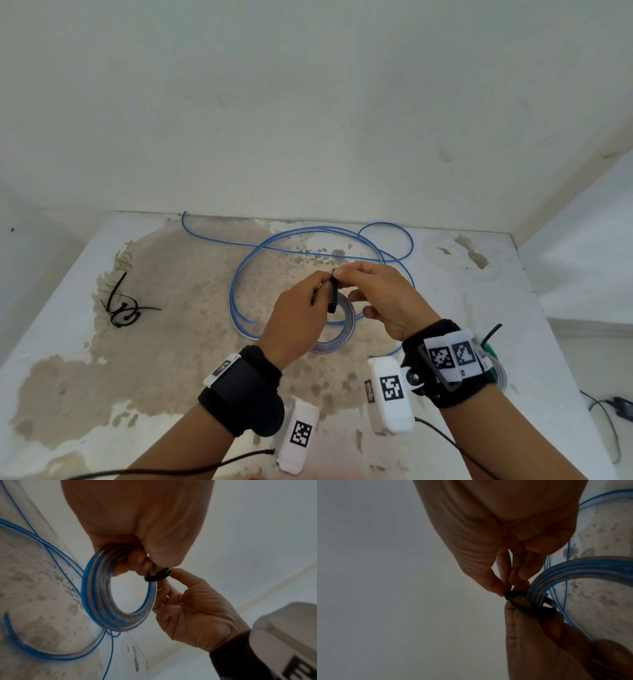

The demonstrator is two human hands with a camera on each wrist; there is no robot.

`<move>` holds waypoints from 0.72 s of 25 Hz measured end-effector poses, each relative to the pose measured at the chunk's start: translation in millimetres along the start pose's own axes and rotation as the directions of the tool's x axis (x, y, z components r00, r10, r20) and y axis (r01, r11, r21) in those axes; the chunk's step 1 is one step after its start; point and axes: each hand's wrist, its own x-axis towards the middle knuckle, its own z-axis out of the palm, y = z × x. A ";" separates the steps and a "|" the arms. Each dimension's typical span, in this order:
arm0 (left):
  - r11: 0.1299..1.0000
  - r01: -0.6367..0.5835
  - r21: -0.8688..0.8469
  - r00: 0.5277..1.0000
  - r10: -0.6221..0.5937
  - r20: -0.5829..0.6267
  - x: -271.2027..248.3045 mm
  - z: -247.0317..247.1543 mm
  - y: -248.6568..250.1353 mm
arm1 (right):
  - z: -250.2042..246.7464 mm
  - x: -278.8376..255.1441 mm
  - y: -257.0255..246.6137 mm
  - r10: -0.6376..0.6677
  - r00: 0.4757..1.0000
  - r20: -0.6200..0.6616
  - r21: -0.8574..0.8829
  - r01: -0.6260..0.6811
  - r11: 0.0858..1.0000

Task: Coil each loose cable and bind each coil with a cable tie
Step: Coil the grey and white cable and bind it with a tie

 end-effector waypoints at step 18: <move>0.969 0.089 -0.231 0.991 -0.063 0.117 -8.6 1.4 -2.3 | 5.4 30.8 -20.4 -0.076 0.987 -0.139 0.051 0.083 0.995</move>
